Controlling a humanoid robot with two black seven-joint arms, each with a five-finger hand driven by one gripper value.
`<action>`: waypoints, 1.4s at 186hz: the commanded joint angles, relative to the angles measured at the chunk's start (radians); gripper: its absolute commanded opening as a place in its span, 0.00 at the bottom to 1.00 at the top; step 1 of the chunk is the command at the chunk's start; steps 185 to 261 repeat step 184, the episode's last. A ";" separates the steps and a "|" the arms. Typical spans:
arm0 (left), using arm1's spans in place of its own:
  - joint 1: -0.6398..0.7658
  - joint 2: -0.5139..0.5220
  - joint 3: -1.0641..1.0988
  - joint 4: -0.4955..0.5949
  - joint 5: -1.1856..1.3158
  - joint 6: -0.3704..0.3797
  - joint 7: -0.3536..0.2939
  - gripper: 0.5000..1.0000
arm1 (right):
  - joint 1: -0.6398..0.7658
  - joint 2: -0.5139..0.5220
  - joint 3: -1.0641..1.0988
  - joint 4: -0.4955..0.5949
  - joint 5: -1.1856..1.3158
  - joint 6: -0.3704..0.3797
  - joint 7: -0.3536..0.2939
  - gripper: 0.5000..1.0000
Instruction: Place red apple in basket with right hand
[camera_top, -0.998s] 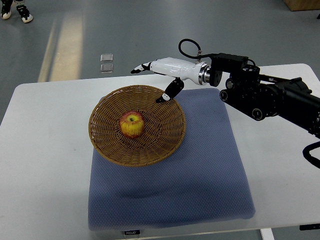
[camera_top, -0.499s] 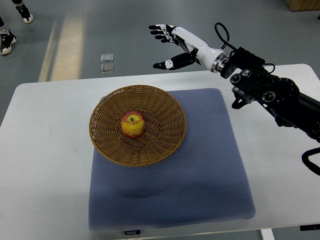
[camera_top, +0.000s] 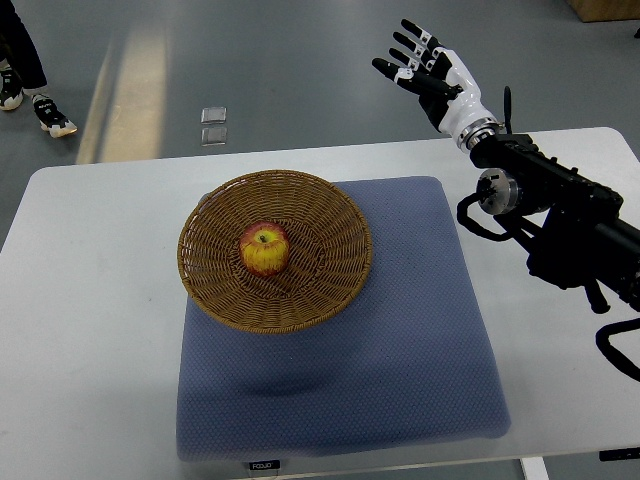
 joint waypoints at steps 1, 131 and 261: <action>0.000 0.000 0.000 0.000 0.000 0.000 0.000 1.00 | -0.015 0.000 0.007 0.000 0.054 0.008 -0.038 0.83; 0.000 0.000 0.000 0.000 0.000 0.000 0.000 1.00 | -0.070 0.003 0.079 -0.096 0.105 0.169 -0.001 0.84; 0.000 0.000 0.000 0.000 0.000 0.000 0.000 1.00 | -0.074 0.015 0.079 -0.096 0.105 0.168 0.028 0.84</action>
